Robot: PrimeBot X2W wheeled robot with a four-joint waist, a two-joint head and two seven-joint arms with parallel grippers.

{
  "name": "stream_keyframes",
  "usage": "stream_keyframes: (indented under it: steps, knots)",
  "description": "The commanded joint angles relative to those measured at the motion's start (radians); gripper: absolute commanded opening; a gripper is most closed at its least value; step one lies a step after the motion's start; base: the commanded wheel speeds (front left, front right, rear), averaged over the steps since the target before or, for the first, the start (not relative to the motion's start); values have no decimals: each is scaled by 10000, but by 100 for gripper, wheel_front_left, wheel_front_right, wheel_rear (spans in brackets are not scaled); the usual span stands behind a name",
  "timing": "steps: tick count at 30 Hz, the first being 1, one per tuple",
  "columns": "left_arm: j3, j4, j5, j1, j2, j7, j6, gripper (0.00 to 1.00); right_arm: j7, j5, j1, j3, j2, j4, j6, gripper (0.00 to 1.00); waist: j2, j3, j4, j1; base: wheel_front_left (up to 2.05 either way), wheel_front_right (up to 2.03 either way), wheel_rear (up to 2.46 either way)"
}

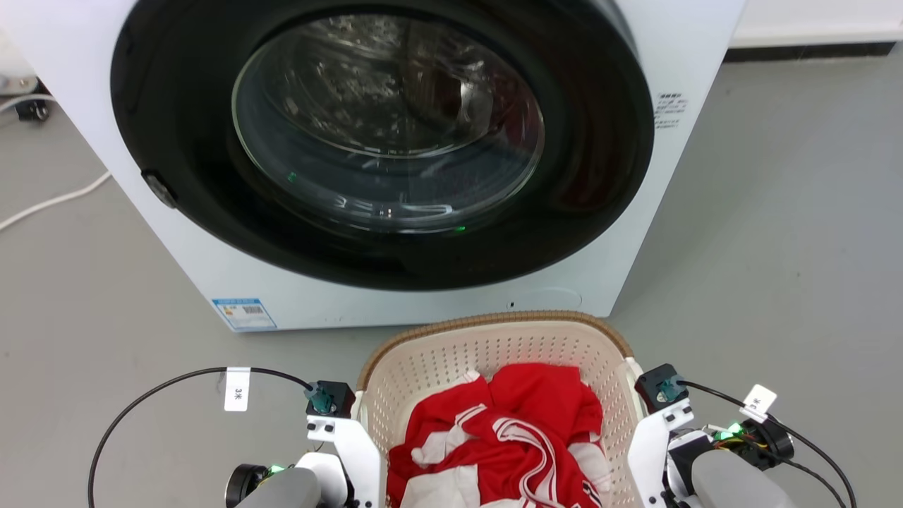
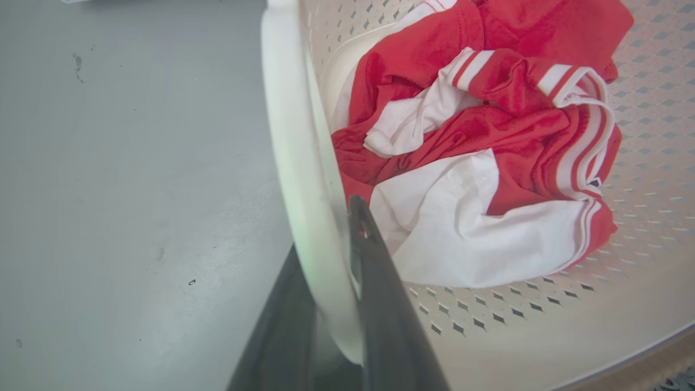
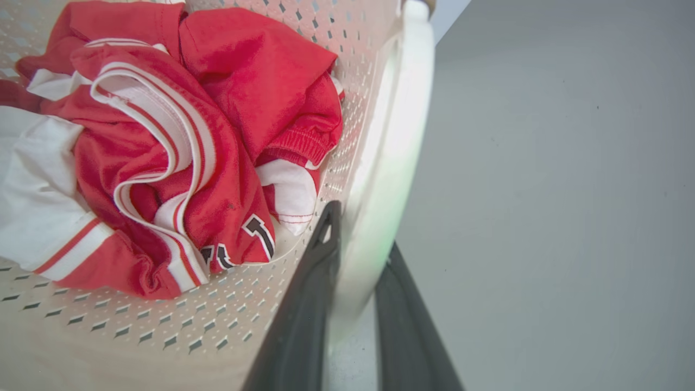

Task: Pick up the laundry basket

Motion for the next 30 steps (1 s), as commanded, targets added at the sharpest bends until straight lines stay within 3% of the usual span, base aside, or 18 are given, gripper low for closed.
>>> stream_keyframes:
  steps: [1,9,30]
  knots:
    - [-199,-279,-128,72,-190,204,-259,0,133,194,77,362,227,-83,31,0,-1,-330,-48,1,0,0,0]
    - [-605,-394,-608,191,20,718,-239,0,722,1308,248,1448,27,-160,32,0,-1,-975,-40,1,0,0,0]
    - [-1368,-241,-1349,222,97,963,-223,0,1383,3644,411,3549,-536,-652,32,0,-1,-1454,31,1,0,0,0]
